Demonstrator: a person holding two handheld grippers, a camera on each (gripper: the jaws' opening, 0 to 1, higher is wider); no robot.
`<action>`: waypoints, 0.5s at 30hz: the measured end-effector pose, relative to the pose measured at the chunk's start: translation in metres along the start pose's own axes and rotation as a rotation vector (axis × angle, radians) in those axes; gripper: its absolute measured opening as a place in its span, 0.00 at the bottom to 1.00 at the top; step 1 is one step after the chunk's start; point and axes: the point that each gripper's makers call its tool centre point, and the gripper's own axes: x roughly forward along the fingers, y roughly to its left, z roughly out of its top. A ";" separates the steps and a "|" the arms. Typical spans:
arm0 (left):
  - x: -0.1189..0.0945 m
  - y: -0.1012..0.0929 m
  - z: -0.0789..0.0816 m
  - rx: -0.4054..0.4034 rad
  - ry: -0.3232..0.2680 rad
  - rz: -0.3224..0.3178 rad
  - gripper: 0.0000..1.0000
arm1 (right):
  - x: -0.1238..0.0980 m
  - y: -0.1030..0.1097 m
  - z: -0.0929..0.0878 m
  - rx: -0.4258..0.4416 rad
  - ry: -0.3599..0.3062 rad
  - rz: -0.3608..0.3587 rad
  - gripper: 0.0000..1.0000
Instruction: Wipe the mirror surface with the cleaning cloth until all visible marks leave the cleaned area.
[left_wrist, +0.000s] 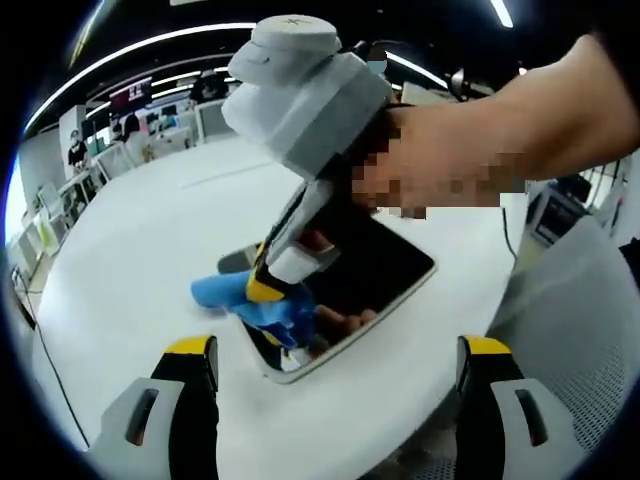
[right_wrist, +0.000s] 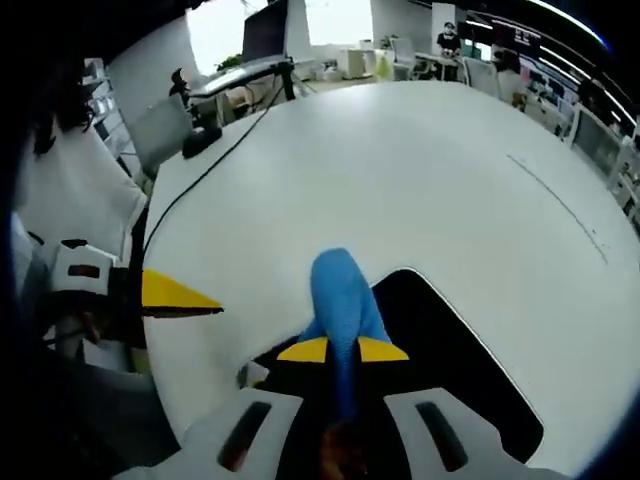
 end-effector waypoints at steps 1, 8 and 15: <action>0.000 0.000 0.000 0.000 -0.001 0.000 1.00 | 0.000 -0.001 0.000 0.007 0.003 0.005 0.03; -0.001 0.003 -0.002 0.004 -0.002 0.017 1.00 | 0.000 -0.002 -0.001 0.032 0.009 0.011 0.03; -0.001 -0.003 0.002 -0.021 -0.026 -0.023 1.00 | -0.001 -0.003 -0.001 0.053 0.001 -0.010 0.03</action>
